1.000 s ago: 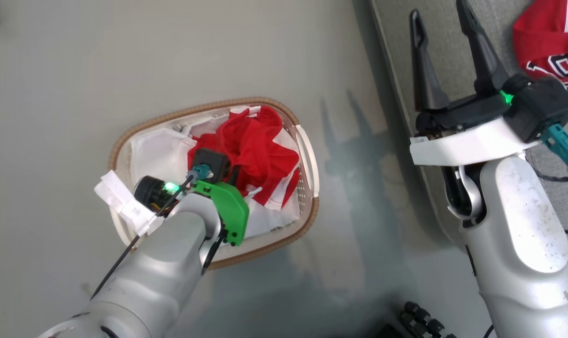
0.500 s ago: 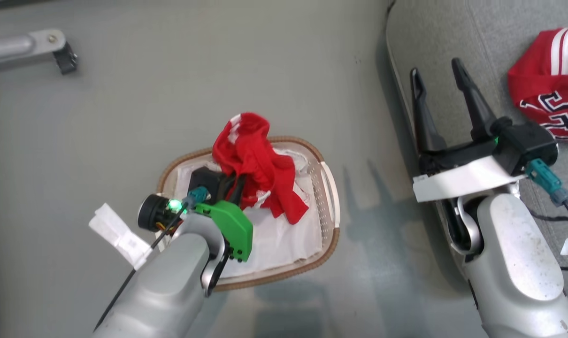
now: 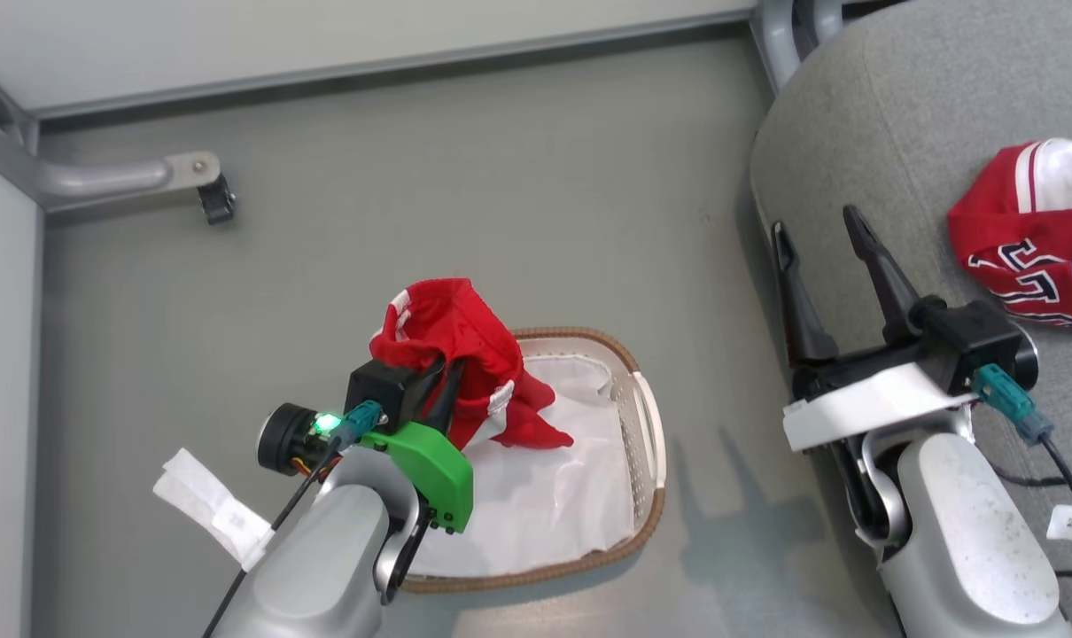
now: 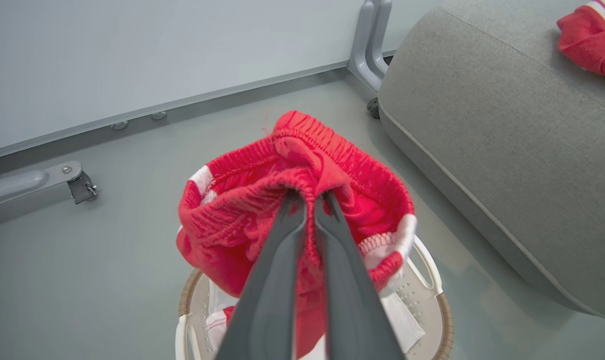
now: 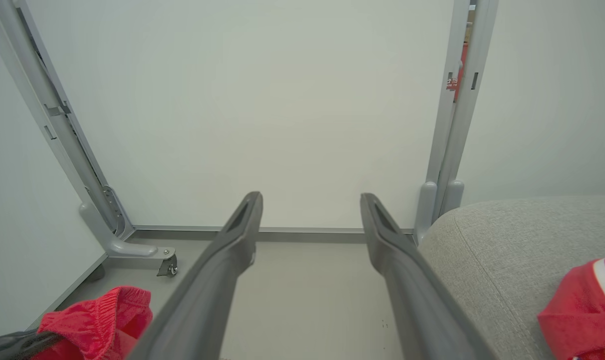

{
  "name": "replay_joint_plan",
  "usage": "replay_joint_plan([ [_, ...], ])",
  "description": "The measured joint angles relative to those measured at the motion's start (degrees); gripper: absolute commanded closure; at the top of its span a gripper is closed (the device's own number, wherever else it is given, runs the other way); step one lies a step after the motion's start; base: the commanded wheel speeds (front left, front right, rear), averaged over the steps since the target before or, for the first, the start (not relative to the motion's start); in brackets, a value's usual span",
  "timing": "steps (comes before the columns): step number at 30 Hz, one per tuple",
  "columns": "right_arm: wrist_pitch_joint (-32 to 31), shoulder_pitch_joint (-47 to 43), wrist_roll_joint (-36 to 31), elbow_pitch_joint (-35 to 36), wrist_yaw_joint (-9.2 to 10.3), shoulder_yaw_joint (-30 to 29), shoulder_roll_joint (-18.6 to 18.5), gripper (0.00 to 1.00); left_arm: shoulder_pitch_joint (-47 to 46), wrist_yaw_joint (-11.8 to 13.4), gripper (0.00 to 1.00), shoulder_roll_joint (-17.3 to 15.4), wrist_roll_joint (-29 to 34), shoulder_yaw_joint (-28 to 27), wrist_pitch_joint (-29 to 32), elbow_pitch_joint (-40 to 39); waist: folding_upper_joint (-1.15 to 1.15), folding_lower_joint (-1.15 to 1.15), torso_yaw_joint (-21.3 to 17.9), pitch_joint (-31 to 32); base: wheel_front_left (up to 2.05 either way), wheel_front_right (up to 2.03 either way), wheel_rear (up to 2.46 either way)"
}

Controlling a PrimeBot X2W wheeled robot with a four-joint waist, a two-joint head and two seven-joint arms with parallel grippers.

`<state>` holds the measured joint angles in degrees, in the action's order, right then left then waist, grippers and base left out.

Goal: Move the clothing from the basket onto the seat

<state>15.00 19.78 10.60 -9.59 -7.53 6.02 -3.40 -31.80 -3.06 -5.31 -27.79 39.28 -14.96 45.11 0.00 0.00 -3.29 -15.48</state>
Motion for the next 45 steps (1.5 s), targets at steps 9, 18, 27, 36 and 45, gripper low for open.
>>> replay_joint_plan([
  [9,0.0,-3.25,0.21,-0.56,0.0,-0.22,0.3,0.0,2.35,-1.58,1.0,0.38,4.8,-5.36,-0.01,-5.76,0.0,0.0,1.0,4.58,0.0,0.0,0.0],
  [18,0.0,-6.38,0.58,-1.77,0.0,-0.12,0.45,0.0,4.44,-2.58,1.0,1.12,7.78,-8.61,-0.07,-10.03,0.0,0.0,1.15,8.54,0.0,0.0,0.0],
  [27,0.0,-8.24,0.82,-2.54,0.0,0.57,0.53,0.0,6.88,-3.13,1.0,1.66,9.31,-11.36,-0.08,-14.91,0.0,0.0,0.7,11.74,0.0,0.0,0.0],
  [36,0.0,-9.94,1.05,-3.0,0.0,0.82,0.54,0.0,8.39,-3.56,1.0,2.16,9.22,-12.74,-0.08,-19.15,0.0,0.0,0.98,13.42,0.0,0.0,0.0],
  [45,0.0,-10.06,1.58,-3.44,0.0,0.99,0.55,0.0,8.6,-3.83,1.0,2.34,8.11,-11.74,-0.08,-22.28,0.0,0.0,1.33,13.35,0.0,0.0,0.0],
])
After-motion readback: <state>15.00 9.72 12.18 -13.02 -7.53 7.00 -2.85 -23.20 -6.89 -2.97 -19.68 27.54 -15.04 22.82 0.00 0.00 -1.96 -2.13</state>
